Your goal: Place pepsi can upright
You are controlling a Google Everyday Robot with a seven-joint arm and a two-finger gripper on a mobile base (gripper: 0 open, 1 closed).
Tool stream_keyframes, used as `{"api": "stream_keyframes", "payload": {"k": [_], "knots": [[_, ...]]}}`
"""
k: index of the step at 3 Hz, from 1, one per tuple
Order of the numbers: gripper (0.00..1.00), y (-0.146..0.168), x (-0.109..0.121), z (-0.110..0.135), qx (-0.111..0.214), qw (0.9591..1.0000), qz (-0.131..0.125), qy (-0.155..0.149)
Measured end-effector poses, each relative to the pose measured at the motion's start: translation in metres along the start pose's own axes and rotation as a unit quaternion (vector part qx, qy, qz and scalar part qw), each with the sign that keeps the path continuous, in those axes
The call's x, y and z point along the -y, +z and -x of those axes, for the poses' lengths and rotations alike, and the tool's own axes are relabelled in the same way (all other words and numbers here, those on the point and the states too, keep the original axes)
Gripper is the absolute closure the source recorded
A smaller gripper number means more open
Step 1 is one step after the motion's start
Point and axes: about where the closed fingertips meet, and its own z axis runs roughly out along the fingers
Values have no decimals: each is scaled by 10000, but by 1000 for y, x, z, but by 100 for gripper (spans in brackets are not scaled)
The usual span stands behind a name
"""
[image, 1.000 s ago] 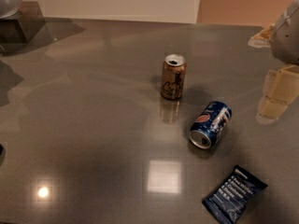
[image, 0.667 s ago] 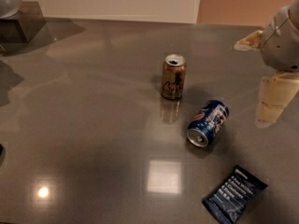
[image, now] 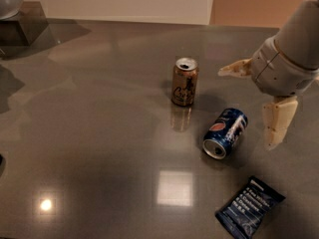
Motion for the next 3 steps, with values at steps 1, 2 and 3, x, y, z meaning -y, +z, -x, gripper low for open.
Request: {"api": "stream_keyframes", "payload": {"k": [1, 2, 3], "knots": [[0, 22, -5, 9, 172, 9970, 301, -695], [0, 39, -15, 18, 238, 9891, 570, -1338], [0, 52, -22, 23, 199, 9809, 839, -1743]]}}
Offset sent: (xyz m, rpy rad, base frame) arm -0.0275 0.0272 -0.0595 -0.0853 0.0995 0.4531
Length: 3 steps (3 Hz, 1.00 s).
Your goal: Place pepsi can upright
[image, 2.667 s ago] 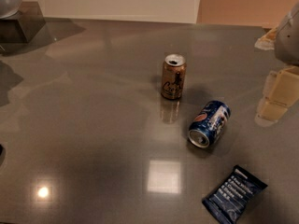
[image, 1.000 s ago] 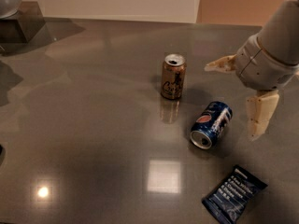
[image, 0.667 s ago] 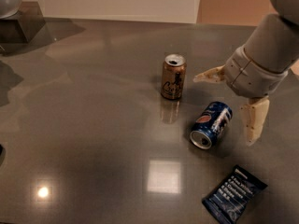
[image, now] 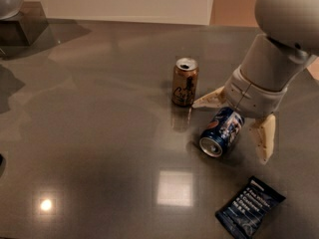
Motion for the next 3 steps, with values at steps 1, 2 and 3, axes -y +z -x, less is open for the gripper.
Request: {"api": "stream_keyframes", "payload": {"k": [1, 2, 3], "knots": [[0, 13, -4, 2, 1, 9994, 255, -213], [0, 24, -5, 0, 6, 9987, 390, -329], [0, 30, -1, -5, -46, 9984, 416, -376]]}}
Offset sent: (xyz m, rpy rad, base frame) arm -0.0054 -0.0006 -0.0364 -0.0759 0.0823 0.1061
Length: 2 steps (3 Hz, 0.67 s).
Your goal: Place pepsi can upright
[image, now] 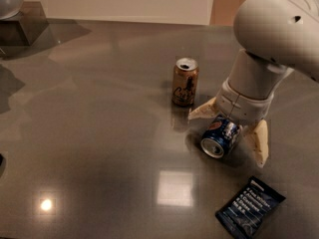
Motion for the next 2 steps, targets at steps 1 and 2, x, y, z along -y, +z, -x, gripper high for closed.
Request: {"api": "stream_keyframes", "payload": {"k": [1, 2], "knots": [[0, 6, 4, -7, -87, 10000, 15, 11], [16, 8, 6, -13, -170, 9998, 27, 55]]}}
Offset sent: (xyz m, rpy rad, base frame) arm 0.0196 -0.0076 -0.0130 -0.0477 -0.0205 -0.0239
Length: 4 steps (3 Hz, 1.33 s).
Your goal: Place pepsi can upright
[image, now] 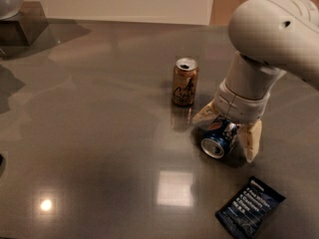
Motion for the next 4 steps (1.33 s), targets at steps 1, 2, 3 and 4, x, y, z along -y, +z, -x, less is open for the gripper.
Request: {"api": "stream_keyframes", "payload": {"k": [1, 2, 3, 4], "knots": [[40, -7, 3, -2, -39, 9999, -11, 114], [63, -19, 4, -3, 17, 9993, -47, 362], [87, -42, 7, -5, 299, 9953, -178, 907], [100, -70, 13, -13, 850, 9794, -468, 1770]]}}
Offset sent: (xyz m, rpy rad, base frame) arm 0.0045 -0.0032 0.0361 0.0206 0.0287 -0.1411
